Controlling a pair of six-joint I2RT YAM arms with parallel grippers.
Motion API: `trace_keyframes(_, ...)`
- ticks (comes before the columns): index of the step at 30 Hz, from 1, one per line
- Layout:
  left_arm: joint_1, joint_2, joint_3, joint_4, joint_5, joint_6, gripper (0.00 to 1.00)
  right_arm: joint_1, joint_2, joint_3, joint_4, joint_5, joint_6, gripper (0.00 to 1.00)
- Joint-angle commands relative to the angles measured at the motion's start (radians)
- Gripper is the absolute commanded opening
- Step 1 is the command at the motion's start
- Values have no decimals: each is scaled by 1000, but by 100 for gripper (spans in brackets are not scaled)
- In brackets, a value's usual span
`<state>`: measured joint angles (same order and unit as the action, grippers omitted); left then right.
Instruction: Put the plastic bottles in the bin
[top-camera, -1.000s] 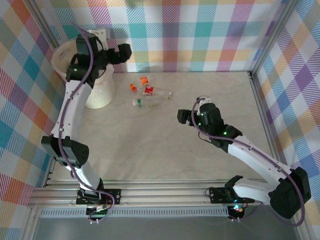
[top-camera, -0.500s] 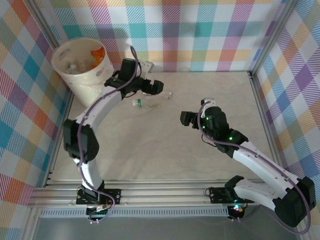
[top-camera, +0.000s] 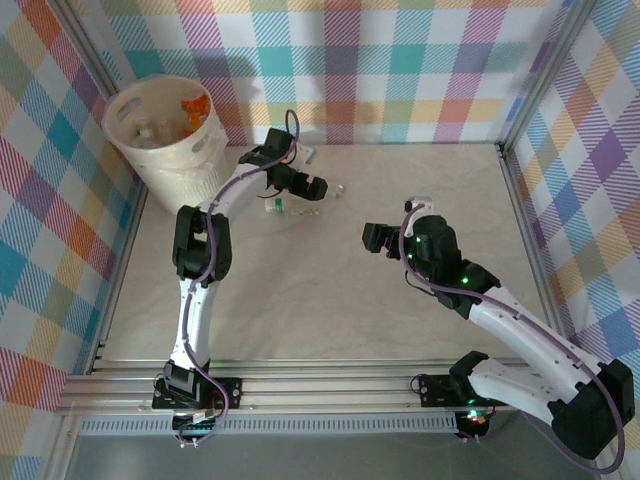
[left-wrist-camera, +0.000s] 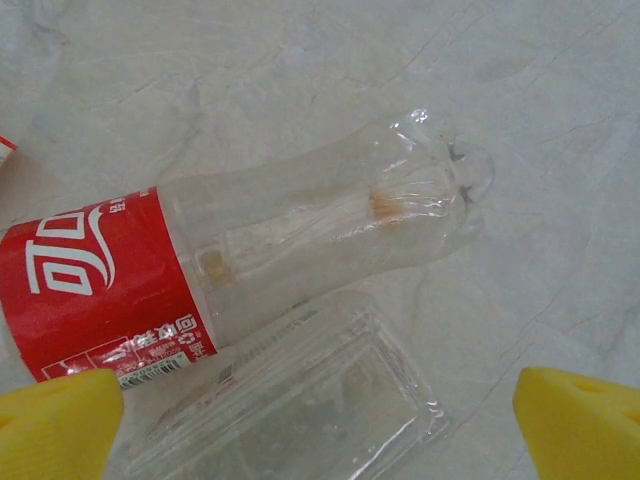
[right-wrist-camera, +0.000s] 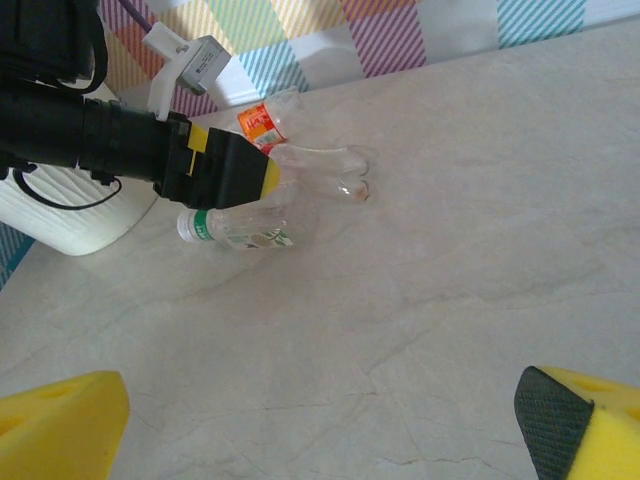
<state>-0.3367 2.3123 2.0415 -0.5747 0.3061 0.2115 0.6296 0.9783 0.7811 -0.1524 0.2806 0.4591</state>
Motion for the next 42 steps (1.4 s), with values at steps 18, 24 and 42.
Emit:
trace_keyframes(18,-67,-170,-376,98,-118,102,98,-2,15,-7,21,2,1,100)
trace_keyframes(24,-91,-235,-412,85,-165,131,100,-2,5,-9,13,6,7,100)
trace_keyframes(42,-123,-414,-492,-51,-429,-1271,100,-2,78,11,32,-9,-42,100)
